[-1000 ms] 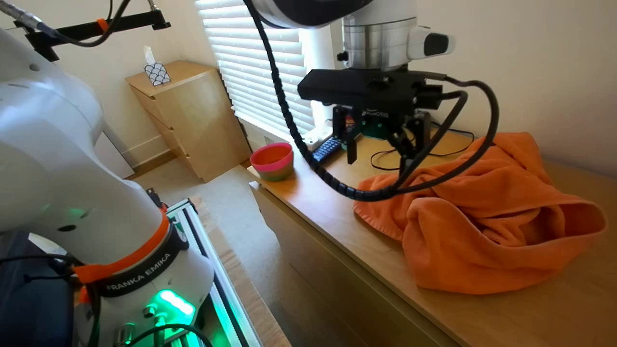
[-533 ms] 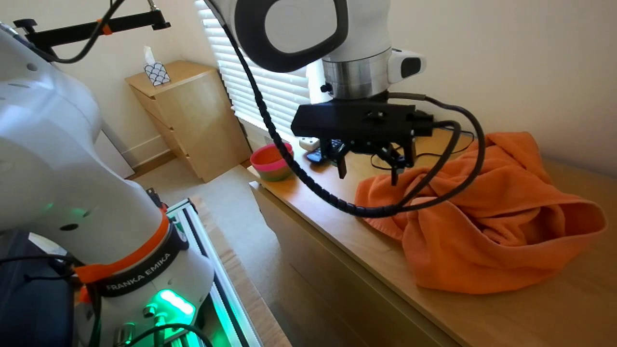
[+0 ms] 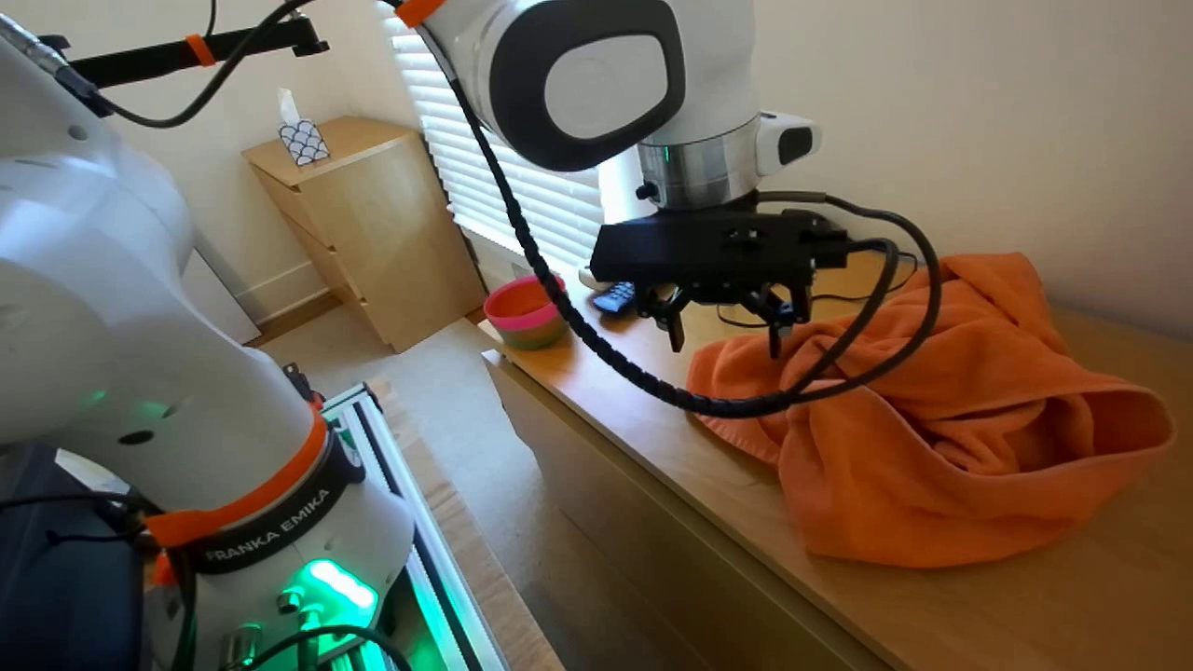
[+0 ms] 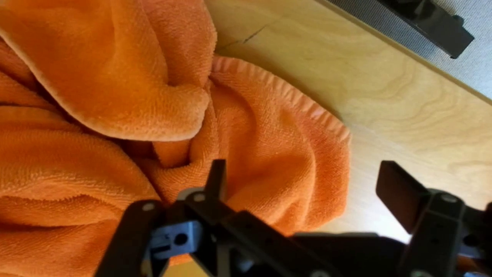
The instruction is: Fold the orange towel from left to right three times, slide the orange towel a little to the right
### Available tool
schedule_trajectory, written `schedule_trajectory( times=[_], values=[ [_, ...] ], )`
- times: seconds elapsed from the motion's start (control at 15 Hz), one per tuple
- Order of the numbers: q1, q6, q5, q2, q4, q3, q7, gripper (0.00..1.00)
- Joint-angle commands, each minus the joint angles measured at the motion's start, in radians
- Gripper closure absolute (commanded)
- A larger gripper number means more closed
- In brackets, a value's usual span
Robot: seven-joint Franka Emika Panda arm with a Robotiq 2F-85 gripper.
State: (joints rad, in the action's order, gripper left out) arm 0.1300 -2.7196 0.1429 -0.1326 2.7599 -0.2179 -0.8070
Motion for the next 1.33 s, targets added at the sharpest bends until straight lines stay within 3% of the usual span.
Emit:
schedule_trajectory(
  times=[0.0,0.2,0.33,0.6,0.73,1.07,1.27],
  values=[
    [-0.030,-0.064,-0.001,0.061,-0.001,0.033,0.004,0.00],
    [-0.025,-0.127,0.089,0.123,-0.001,0.074,0.076,0.00],
    [0.001,-0.178,0.252,0.163,-0.002,0.077,0.206,0.00],
    [-0.002,-0.214,0.581,0.236,-0.021,0.011,0.492,0.00],
    [-0.013,-0.218,0.710,0.265,-0.043,-0.023,0.614,0.27],
    [-0.030,-0.217,0.868,0.322,-0.077,-0.049,0.786,0.67],
    [-0.029,-0.218,0.877,0.336,-0.074,-0.036,0.805,0.89]
  ],
)
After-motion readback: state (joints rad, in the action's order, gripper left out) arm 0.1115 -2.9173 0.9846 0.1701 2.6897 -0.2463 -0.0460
